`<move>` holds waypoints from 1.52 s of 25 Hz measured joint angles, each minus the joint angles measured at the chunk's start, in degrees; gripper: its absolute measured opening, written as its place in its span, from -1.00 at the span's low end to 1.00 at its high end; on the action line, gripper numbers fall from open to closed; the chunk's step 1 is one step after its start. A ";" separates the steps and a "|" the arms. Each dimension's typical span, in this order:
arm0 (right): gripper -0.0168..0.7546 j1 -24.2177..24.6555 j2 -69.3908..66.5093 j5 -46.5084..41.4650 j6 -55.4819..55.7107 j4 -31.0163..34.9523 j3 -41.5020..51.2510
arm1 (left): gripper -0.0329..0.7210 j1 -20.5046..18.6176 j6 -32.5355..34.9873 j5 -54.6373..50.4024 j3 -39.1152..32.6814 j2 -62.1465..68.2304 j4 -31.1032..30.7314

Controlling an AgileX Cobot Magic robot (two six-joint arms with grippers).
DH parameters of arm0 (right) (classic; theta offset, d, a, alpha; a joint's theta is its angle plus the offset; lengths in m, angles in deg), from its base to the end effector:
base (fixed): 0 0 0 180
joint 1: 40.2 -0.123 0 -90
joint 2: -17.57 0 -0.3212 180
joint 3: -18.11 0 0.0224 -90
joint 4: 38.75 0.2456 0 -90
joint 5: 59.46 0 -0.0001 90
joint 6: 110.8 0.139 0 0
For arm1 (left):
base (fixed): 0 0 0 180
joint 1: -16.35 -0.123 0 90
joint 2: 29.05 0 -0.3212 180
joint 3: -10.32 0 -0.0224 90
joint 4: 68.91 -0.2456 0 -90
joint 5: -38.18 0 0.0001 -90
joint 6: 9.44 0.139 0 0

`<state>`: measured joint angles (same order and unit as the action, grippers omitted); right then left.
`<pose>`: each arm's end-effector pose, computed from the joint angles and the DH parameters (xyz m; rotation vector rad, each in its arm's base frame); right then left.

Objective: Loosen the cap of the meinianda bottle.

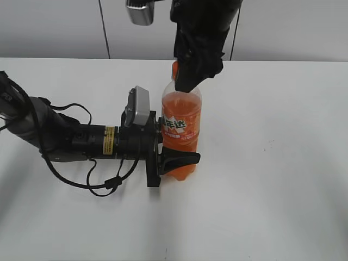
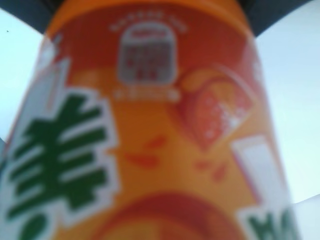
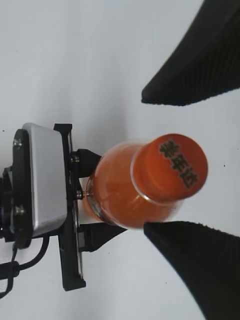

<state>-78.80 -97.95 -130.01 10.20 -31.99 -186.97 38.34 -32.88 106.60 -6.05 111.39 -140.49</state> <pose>0.3259 0.2799 0.3028 -2.0829 1.8618 0.0793 0.3460 -0.2719 0.0796 1.3172 1.4152 -1.0684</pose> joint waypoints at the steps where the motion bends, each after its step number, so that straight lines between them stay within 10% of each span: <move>1: 0.44 0.00 0.36 0.00 0.41 0.07 0.00 | 0.13 0.00 0.01 0.00 0.00 0.00 0.00; 8: 0.51 0.00 4.46 0.06 11.78 1.03 0.06 | 0.13 0.00 -0.09 -0.04 0.00 0.00 0.05; 19: 0.51 0.00 5.47 0.06 62.56 -3.02 0.06 | 0.13 0.00 -0.09 -0.04 0.00 0.00 0.05; 38: 0.51 0.00 4.02 0.06 72.27 0.36 0.10 | 0.13 0.00 -0.09 -0.04 0.00 0.00 0.11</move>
<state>-78.80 -93.93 -129.95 82.48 -31.62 -186.88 38.34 -32.97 106.55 -6.05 111.39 -140.39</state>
